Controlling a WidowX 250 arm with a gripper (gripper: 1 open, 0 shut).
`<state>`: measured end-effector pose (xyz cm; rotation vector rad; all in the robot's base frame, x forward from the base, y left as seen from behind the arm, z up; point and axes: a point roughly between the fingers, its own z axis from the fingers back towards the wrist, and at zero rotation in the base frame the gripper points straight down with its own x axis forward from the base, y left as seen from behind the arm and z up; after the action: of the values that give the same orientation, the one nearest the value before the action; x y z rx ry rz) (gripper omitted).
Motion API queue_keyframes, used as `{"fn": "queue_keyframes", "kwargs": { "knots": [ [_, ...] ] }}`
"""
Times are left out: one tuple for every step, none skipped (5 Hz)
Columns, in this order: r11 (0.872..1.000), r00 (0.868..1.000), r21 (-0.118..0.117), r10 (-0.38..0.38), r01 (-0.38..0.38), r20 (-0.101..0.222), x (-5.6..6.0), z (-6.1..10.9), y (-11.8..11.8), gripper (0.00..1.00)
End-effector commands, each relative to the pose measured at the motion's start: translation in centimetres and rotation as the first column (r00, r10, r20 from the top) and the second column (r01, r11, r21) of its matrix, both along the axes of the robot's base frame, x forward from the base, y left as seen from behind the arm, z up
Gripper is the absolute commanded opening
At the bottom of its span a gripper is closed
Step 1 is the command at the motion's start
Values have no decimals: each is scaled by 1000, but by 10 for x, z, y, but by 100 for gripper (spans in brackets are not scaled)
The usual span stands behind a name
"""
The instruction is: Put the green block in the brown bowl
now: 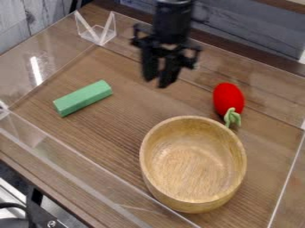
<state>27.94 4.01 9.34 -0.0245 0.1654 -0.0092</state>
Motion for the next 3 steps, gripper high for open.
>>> {"fn": "queue_keyframes", "kwargs": {
  "knots": [
    [997,996,18,-70,69,63,-11,5,42,100],
    [993,989,47,-110,105,103,-32,6,82,100],
    [988,980,55,-150,144,128,-47,4,117,100]
  ]
}}
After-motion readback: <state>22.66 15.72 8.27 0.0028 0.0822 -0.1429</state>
